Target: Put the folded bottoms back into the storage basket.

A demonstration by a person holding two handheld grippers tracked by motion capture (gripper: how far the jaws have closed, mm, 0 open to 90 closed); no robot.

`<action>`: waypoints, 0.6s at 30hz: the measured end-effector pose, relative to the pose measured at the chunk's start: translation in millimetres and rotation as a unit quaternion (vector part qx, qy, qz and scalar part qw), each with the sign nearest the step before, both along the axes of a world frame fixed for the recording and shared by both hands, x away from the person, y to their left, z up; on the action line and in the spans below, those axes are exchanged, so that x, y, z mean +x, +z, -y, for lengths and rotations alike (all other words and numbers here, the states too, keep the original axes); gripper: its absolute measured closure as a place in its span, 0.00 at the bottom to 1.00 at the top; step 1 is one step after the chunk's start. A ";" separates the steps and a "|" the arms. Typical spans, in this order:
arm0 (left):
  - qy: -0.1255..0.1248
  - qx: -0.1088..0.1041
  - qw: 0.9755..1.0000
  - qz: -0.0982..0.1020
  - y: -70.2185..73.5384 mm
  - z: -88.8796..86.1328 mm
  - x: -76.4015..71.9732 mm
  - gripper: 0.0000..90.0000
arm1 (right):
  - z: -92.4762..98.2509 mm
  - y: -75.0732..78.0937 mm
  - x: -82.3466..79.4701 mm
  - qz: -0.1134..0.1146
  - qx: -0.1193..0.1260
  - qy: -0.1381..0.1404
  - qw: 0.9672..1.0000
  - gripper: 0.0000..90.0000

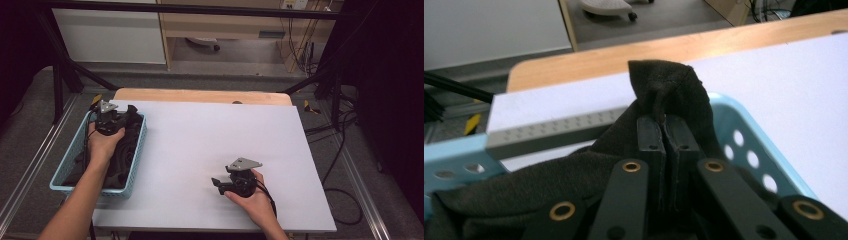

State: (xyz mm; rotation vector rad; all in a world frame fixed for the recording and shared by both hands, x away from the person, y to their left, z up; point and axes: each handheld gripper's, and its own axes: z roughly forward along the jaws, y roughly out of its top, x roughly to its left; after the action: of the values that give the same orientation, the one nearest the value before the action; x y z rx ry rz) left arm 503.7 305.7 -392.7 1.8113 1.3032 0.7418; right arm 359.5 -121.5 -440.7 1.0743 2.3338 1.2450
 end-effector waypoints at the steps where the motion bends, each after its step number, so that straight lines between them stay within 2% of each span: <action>1: -0.003 0.002 1.000 -0.004 -1.7 0.2 -0.5 0.96 | -0.2 -0.1 0.0 0.000 0.000 0.001 1.000 0.35; 3: -0.011 0.003 1.000 -0.020 -5.8 1.3 -0.6 0.96 | -0.7 -0.3 -0.1 0.001 -0.001 0.001 1.000 0.35; 9: -0.025 0.002 0.999 -0.040 -14.9 3.7 -0.2 0.96 | 0.2 0.3 -0.2 0.001 0.001 -0.002 1.000 0.35; 13: -0.030 0.004 0.999 -0.045 -17.8 5.1 0.1 0.96 | -0.3 0.2 -0.5 0.001 0.002 -0.001 1.000 0.35; 18: -0.026 -0.005 0.999 -0.045 -17.7 3.1 0.5 0.95 | -0.2 0.3 -0.7 0.001 0.001 -0.002 1.000 0.35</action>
State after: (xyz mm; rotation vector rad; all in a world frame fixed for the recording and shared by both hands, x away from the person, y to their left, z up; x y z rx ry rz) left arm 504.2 302.6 -410.5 1.8825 1.3106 0.6316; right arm 358.9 -121.3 -440.4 1.0782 2.3289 1.2474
